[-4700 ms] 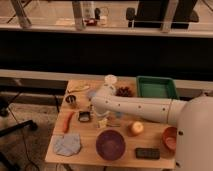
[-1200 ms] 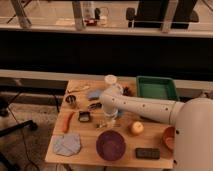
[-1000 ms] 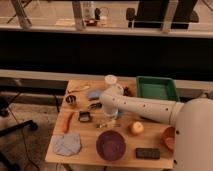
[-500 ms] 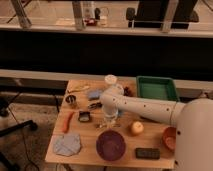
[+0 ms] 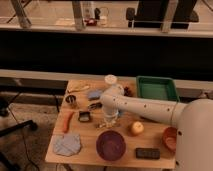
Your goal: Place fork in plastic cup
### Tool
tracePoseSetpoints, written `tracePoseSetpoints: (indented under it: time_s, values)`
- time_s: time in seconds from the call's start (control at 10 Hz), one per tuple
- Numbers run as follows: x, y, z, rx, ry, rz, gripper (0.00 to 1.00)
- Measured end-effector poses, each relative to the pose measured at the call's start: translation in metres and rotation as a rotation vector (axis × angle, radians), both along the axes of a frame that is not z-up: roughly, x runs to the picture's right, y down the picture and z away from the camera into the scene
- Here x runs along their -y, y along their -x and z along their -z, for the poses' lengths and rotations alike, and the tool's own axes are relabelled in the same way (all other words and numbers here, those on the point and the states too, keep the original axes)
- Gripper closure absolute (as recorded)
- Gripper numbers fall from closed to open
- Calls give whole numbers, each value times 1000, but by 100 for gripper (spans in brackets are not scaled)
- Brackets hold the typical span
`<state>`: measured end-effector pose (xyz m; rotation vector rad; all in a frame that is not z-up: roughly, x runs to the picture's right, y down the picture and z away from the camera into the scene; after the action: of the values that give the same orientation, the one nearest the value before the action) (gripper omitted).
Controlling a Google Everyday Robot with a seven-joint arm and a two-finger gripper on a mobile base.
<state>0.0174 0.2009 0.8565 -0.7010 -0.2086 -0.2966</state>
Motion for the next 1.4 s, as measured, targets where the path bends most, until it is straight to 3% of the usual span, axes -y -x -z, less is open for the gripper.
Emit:
tracePoseSetpoints:
  time_s: [0.1, 0.4, 0.7, 1.1, 1.4]
  values:
    - [-5, -1, 1, 4, 5, -9, 77]
    - [-2, -2, 3, 4, 2, -4, 79]
    - [-10, -2, 2, 14, 14, -17, 97]
    - [-10, -4, 5, 15, 14, -8, 98]
    - [-12, -6, 17, 24, -8, -30, 98]
